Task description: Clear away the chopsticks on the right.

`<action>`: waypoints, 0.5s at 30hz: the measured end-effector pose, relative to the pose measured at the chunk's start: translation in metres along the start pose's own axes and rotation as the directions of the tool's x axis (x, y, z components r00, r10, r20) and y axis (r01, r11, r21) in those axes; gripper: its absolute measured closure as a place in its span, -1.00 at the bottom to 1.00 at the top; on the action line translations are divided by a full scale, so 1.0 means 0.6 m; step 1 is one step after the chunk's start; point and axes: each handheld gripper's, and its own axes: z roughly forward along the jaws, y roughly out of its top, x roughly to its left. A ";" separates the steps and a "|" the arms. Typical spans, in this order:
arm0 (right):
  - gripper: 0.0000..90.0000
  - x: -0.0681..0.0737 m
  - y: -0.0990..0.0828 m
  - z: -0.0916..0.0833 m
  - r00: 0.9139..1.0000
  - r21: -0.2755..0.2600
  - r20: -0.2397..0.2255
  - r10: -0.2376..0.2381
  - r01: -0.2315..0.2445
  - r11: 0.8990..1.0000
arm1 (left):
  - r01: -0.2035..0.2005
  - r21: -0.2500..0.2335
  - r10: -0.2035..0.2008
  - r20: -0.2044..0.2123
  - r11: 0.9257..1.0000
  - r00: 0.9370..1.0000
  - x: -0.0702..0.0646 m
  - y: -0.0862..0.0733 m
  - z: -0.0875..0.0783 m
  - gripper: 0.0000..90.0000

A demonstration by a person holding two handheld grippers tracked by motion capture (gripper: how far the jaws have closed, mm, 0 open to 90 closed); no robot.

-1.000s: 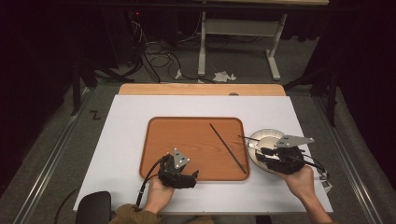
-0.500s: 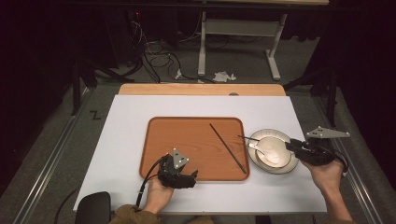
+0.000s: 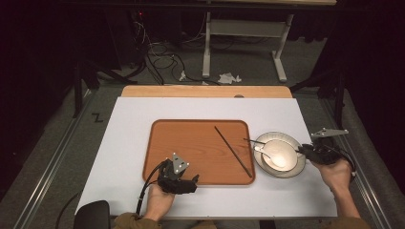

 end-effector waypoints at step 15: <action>0.70 -0.011 0.007 0.041 0.998 0.077 -0.057 -0.012 0.017 0.997 | 0.019 0.005 -0.019 -0.021 1.000 1.000 0.005 -0.009 -0.008 -0.63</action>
